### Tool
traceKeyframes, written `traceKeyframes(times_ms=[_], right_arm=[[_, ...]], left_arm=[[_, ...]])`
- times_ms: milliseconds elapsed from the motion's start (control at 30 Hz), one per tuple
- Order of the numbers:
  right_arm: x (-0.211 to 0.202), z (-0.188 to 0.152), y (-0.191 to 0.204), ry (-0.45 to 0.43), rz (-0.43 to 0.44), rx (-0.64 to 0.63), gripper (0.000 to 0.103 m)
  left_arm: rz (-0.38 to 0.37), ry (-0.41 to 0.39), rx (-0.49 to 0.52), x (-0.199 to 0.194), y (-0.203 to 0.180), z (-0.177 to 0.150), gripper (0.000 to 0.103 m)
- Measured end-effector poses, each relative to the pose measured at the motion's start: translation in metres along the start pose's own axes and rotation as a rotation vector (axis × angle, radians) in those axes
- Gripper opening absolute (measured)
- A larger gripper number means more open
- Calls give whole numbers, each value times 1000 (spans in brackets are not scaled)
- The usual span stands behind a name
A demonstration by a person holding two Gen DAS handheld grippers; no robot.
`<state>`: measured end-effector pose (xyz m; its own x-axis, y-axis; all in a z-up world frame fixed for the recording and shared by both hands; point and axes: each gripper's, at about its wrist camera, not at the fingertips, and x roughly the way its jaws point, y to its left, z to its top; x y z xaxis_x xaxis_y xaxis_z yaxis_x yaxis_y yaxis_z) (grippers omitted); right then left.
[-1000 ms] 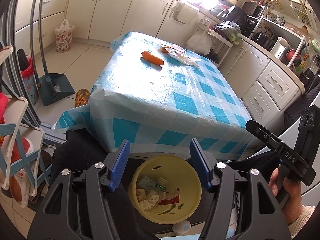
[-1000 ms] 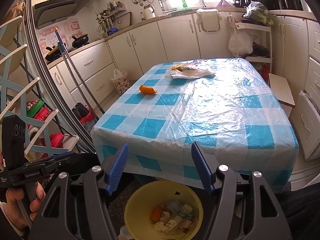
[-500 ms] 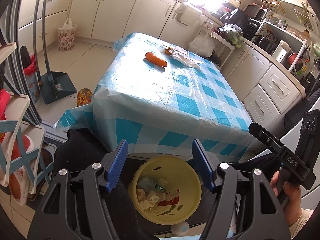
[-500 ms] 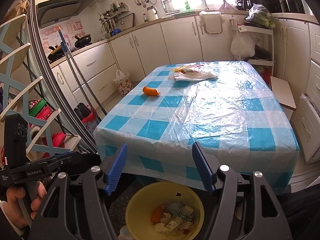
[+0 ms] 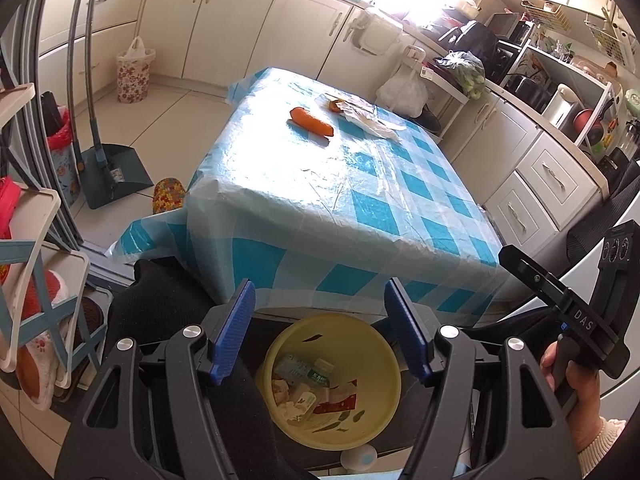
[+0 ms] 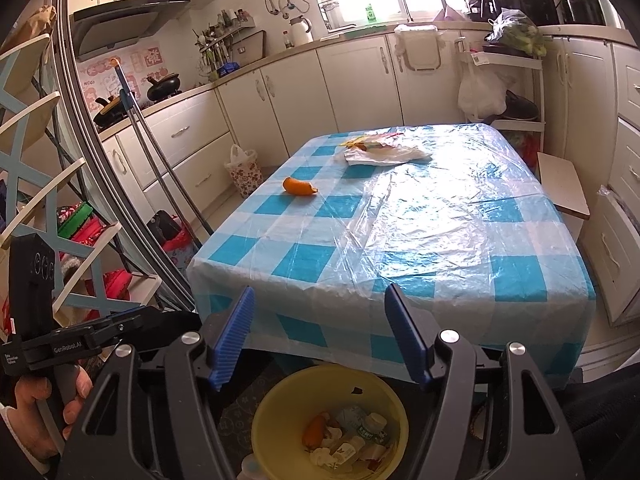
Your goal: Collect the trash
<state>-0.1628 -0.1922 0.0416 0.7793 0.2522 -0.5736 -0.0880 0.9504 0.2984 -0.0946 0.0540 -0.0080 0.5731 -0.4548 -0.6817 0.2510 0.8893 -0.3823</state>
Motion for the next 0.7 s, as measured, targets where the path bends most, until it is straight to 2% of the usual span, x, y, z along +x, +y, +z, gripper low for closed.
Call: traceKeyframes(times_ms=[700], right_arm=[[-1, -1, -1, -5, -5, 7, 65]], left_arm=[[-11, -3, 15, -1, -8, 3, 64]])
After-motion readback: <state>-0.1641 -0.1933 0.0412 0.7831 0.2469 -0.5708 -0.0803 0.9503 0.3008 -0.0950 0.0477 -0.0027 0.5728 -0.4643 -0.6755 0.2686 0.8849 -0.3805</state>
